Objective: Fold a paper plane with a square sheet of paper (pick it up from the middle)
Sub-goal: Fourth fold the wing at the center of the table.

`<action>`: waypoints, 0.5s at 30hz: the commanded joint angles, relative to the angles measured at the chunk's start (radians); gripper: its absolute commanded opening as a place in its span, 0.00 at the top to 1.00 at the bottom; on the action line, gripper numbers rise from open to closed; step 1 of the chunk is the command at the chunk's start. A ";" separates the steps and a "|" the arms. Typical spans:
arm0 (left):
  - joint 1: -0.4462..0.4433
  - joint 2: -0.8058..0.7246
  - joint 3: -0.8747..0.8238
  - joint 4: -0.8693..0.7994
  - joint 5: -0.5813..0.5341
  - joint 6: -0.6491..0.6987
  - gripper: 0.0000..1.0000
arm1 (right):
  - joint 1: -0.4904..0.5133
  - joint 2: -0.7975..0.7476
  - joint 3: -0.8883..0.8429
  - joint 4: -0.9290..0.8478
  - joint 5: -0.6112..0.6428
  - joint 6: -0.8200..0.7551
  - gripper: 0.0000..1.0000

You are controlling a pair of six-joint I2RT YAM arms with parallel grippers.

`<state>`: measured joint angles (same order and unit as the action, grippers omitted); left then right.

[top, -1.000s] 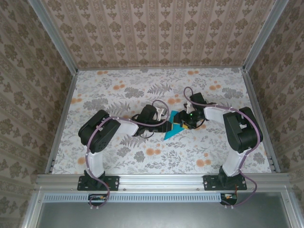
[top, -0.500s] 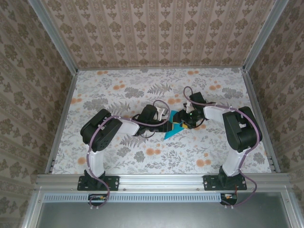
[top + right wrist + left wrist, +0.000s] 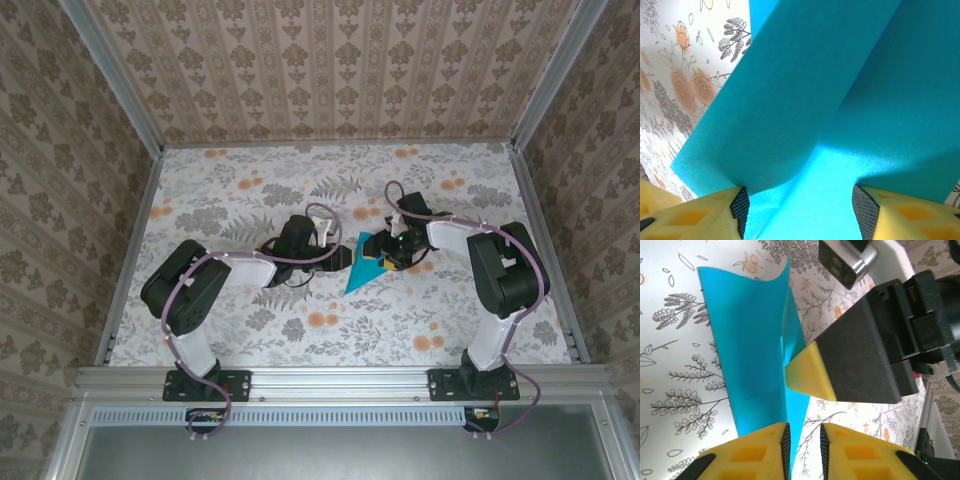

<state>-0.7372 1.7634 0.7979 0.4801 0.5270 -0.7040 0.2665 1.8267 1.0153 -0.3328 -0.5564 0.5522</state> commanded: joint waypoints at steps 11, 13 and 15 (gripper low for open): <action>-0.057 0.057 0.049 -0.019 0.009 0.018 0.90 | 0.004 0.098 -0.001 -0.093 0.157 0.016 0.36; -0.057 0.074 0.057 -0.029 0.007 0.016 0.90 | 0.004 0.100 0.001 -0.101 0.166 0.015 0.36; -0.055 0.083 0.060 -0.036 0.000 0.017 0.90 | 0.004 0.106 0.002 -0.108 0.176 0.017 0.37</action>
<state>-0.7918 1.8240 0.8276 0.4664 0.5270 -0.7025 0.2672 1.8473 1.0477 -0.3756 -0.5480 0.5606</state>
